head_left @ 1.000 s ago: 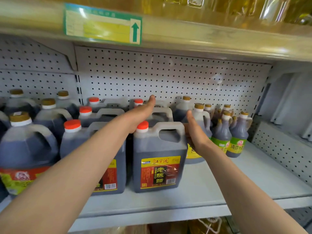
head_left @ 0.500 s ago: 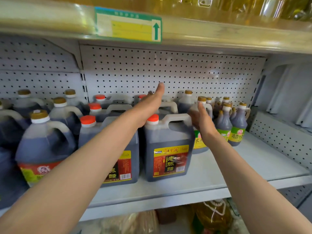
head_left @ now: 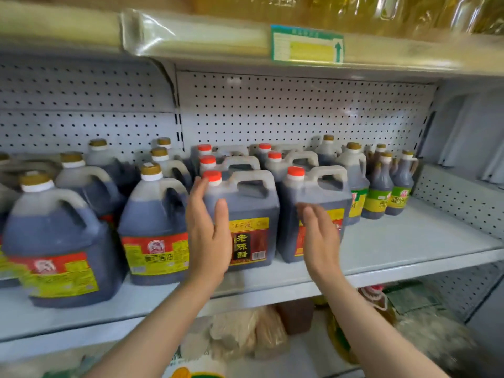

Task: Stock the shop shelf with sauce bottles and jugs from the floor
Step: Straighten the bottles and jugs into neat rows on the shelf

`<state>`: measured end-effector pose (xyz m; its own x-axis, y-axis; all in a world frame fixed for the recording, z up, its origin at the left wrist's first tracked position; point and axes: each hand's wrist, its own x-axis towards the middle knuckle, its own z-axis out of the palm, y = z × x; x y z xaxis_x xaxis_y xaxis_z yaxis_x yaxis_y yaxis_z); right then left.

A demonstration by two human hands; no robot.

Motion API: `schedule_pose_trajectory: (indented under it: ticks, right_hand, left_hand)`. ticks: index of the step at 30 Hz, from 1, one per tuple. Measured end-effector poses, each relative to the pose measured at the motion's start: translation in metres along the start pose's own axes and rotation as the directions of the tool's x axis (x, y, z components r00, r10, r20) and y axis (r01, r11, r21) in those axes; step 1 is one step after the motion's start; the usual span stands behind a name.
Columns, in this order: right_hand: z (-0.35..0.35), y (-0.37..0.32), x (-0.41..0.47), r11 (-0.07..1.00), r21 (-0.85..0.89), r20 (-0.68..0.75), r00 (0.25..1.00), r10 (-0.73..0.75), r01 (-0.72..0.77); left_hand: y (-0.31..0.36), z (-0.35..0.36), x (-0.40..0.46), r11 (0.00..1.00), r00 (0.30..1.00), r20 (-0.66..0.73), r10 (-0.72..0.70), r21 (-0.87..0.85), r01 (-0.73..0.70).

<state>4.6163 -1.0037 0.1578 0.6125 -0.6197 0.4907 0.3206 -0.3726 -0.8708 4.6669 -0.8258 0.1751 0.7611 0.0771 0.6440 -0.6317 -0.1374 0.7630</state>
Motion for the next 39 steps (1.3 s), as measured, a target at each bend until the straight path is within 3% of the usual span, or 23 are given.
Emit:
schedule_pose_trajectory:
  ticks: [3, 7, 10, 14, 17, 27, 39]
  right_hand:
    - [0.014, 0.006, -0.032, 0.995, -0.002, 0.078, 0.992, 0.098, -0.098]
    - [0.029, 0.022, -0.052, 0.969, -0.08, 0.163, 0.956, 0.245, -0.235]
    - [0.036, 0.039, -0.057, 0.932, -0.062, 0.171, 0.916, 0.362, -0.357]
    - [0.041, 0.061, -0.06, 0.892, 0.065, 0.223, 0.878, 0.424, -0.447]
    - [0.041, 0.065, -0.06, 0.882, 0.127, 0.246, 0.876, 0.416, -0.454]
    - [0.041, 0.057, -0.062, 0.843, 0.174, 0.28, 0.846, 0.454, -0.51]
    - [0.043, 0.059, -0.067, 0.858, 0.153, 0.199, 0.866, 0.459, -0.49]
  left_hand:
    - [-0.029, -0.011, -0.028, 0.996, 0.997, -0.021, -0.074, 0.052, 0.075]
    - [-0.035, -0.015, -0.047, 0.994, 0.991, 0.076, -0.108, 0.033, 0.105]
    - [-0.041, -0.014, -0.064, 0.977, 0.971, 0.111, -0.211, 0.054, 0.207]
    - [-0.056, -0.011, -0.079, 0.889, 0.872, 0.174, -0.458, 0.113, 0.444]
    - [-0.062, -0.01, -0.077, 0.833, 0.805, 0.215, -0.553, 0.161, 0.529]
    - [-0.059, -0.019, -0.073, 0.822, 0.792, 0.233, -0.564, 0.254, 0.51]
    - [-0.055, -0.027, -0.083, 0.844, 0.785, 0.317, -0.532, 0.278, 0.459]
